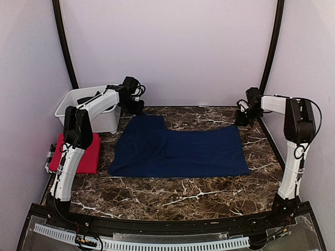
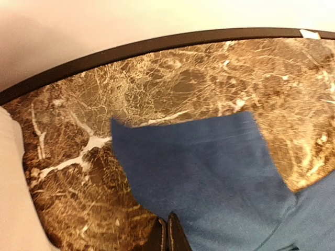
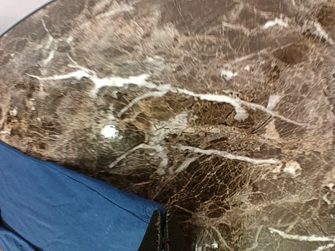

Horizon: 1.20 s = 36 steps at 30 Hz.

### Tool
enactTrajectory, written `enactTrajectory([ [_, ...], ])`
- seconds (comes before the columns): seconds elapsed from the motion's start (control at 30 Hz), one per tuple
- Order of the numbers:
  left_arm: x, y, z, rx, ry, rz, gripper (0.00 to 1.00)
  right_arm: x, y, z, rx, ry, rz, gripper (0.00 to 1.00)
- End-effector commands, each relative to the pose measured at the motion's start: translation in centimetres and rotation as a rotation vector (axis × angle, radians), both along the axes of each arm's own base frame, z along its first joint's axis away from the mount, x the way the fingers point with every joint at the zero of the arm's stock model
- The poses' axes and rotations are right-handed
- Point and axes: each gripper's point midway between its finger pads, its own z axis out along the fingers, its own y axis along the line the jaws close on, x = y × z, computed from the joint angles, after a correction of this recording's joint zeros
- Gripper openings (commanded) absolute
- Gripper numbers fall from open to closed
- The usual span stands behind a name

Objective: Fold and stack the mixed laundry pile
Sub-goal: Pick up the 1/3-folded T-shirt from the center of the board, then fold the 1/3-folded T-shirt at the center of the board.

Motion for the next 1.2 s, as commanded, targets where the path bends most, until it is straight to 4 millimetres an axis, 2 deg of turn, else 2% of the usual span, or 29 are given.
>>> enactTrajectory([
  [0.0, -1.5, 0.3, 6.2, -0.058, -0.060, 0.001, 0.00, 0.1, 0.1, 2.8, 0.024, -0.057, -0.013, 0.00],
  [0.03, -1.9, 0.3, 7.2, -0.065, -0.070, 0.001, 0.00, -0.1, 0.1, 2.8, 0.027, -0.056, -0.014, 0.00],
  [0.07, -2.6, 0.5, 6.1, -0.058, -0.040, 0.005, 0.00, -0.2, 0.2, 2.9, 0.030, -0.056, -0.015, 0.00],
  [0.1, -3.0, 0.4, 7.3, -0.067, -0.058, 0.002, 0.00, -0.4, 0.2, 2.9, 0.033, -0.056, -0.016, 0.00],
  [0.13, -3.8, 0.6, 6.1, -0.059, -0.026, 0.006, 0.00, -0.7, 0.2, 2.9, 0.034, -0.054, -0.017, 0.00],
  [0.17, -4.3, 0.5, 7.1, -0.067, -0.039, 0.004, 0.00, -1.0, 0.1, 2.8, 0.031, -0.049, -0.022, 0.00],
  [0.2, -5.2, 0.7, 6.0, -0.059, -0.007, 0.009, 0.00, -1.3, 0.0, 2.8, 0.030, -0.047, -0.026, 0.00],
  [0.23, -5.7, 0.6, 7.0, -0.067, -0.019, 0.007, 0.00, -1.6, 0.0, 2.8, 0.026, -0.050, -0.028, 0.00],
  [0.27, -6.6, 0.8, 6.0, -0.062, 0.012, 0.013, 0.00, -1.9, -0.1, 2.8, 0.024, -0.050, -0.033, 0.00],
  [0.3, -7.6, 0.8, 5.9, -0.061, 0.022, 0.012, 0.00, -2.2, -0.1, 2.9, 0.024, -0.051, -0.034, 0.00],
  [0.37, -9.1, 0.9, 5.9, -0.061, 0.035, 0.014, 0.00, -2.8, -0.1, 2.8, 0.025, -0.049, -0.037, 0.00],
  [0.4, -9.8, 0.8, 6.7, -0.072, 0.026, 0.015, 0.00, -3.0, -0.2, 2.9, 0.025, -0.049, -0.039, 0.00],
  [0.43, -10.6, 0.9, 5.7, -0.067, 0.050, 0.019, 0.00, -3.2, -0.2, 2.9, 0.026, -0.049, -0.040, 0.00],
  [0.47, -11.3, 0.6, 6.4, -0.075, 0.037, 0.012, 0.00, -3.5, -0.2, 2.8, 0.026, -0.045, -0.041, 0.00],
  [0.5, -12.2, 0.8, 5.2, -0.066, 0.066, 0.016, 0.00, -3.7, -0.2, 2.9, 0.025, -0.045, -0.044, 0.00],
  [0.53, -12.8, 0.6, 5.9, -0.073, 0.053, 0.012, 0.00, -3.9, -0.3, 2.9, 0.026, -0.044, -0.046, 0.00],
  [0.57, -13.8, 0.7, 4.8, -0.065, 0.082, 0.015, 0.00, -4.1, -0.3, 3.0, 0.025, -0.045, -0.049, 0.00],
  [0.6, -14.3, 0.5, 5.3, -0.070, 0.072, 0.010, 0.00, -4.3, -0.4, 3.3, 0.023, -0.050, -0.053, 0.00],
  [0.63, -15.2, 0.6, 4.5, -0.061, 0.093, 0.014, 0.00, -4.5, -0.4, 3.4, 0.021, -0.052, -0.055, 0.00],
  [0.67, -15.7, 0.3, 4.9, -0.067, 0.085, 0.007, 0.00, -4.6, -0.5, 3.6, 0.018, -0.054, -0.058, 0.00],
  [0.8, -18.3, 0.4, 3.5, -0.055, 0.129, 0.008, 0.00, -5.3, -0.8, 3.1, 0.004, -0.028, -0.068, 0.00],
  [1.03, -21.5, 1.0, 2.6, -0.045, 0.169, 0.007, 0.00, -6.9, -1.2, 2.2, -0.005, 0.003, -0.093, 0.00],
  [1.17, -22.9, 1.7, 0.9, -0.029, 0.205, 0.011, 0.00, -7.8, -1.2, 1.1, -0.005, 0.036, -0.102, 0.00],
])
